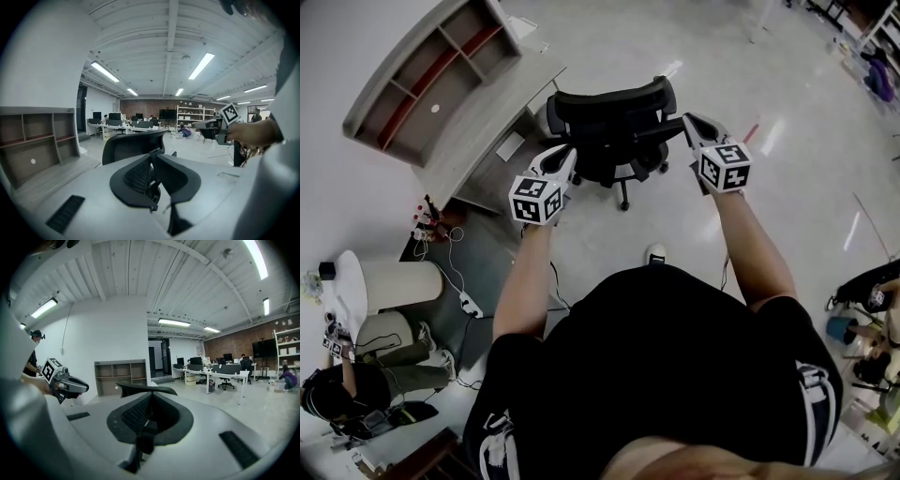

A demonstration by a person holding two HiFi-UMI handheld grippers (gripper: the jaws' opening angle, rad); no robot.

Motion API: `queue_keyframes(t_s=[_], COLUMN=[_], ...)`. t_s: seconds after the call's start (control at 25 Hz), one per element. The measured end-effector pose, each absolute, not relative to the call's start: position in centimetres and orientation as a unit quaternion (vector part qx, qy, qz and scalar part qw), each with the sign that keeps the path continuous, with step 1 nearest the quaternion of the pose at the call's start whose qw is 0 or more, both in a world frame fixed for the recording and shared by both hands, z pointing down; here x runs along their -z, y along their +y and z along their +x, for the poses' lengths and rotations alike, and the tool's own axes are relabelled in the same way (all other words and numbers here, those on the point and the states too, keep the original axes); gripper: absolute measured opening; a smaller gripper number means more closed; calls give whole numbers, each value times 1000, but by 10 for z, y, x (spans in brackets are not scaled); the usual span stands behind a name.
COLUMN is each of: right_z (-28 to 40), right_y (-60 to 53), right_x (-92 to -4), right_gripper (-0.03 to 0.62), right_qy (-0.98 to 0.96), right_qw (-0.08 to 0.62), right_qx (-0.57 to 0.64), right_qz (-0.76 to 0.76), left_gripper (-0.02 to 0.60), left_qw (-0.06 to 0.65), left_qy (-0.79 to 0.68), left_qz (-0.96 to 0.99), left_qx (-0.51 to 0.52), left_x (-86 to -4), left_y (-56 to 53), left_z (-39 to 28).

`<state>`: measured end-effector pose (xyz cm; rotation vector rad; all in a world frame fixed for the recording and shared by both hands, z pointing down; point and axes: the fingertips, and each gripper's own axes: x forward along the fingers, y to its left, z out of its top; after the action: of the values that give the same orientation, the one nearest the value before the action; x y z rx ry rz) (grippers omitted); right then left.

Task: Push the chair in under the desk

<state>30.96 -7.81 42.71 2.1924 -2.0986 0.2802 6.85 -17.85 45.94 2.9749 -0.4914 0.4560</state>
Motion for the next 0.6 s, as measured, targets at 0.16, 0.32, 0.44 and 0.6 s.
queue_keyframes(t_s=[0.16, 0.32, 0.44, 0.6], right_z=[344, 370, 381, 391], right_y=[-95, -109, -119, -127], right_x=[-430, -438, -440, -444], right_gripper=[-3, -3, -3, -3], right_qy=[-694, -701, -708, -714], right_qw=[42, 51, 57, 55], right_qx=[-96, -92, -87, -93], right_qz=[712, 705, 699, 692], left_gripper=[48, 48, 48, 48], left_qw=[48, 48, 51, 54], left_qy=[-173, -179, -187, -194], left_qz=[972, 969, 967, 965], left_qx=[-153, -161, -164, -170], left_x=[-458, -464, -467, -474], left_y=[-194, -201, -205, -207], left_z=[100, 127, 137, 146])
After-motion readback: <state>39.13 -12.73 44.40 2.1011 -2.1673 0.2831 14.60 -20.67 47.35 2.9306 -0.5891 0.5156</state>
